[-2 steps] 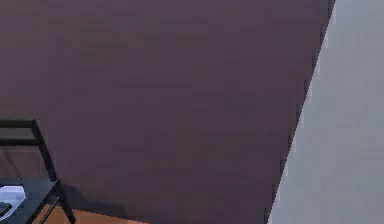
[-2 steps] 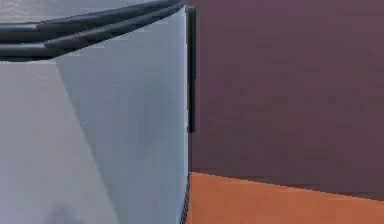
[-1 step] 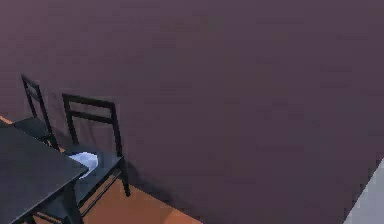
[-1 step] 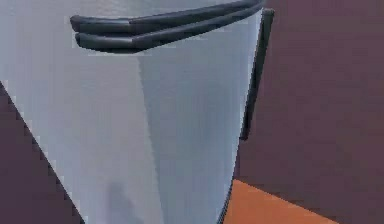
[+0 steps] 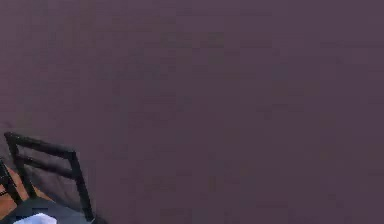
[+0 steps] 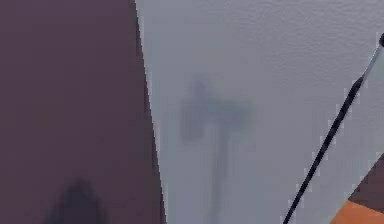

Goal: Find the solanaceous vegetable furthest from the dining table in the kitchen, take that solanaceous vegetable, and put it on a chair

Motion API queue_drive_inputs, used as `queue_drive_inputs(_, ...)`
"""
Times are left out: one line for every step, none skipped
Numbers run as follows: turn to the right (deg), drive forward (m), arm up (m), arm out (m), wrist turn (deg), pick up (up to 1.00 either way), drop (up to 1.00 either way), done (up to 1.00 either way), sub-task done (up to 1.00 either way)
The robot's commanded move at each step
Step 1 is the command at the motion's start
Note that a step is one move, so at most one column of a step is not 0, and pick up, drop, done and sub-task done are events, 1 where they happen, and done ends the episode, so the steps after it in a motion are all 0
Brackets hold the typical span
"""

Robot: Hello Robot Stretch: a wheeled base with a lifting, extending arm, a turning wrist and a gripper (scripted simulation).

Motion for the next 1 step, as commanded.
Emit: queue_drive_inputs(-45.0, 0.00, 0.00, 0.00, 0.0, 0.00, 0.00, 0.00, 0.00)
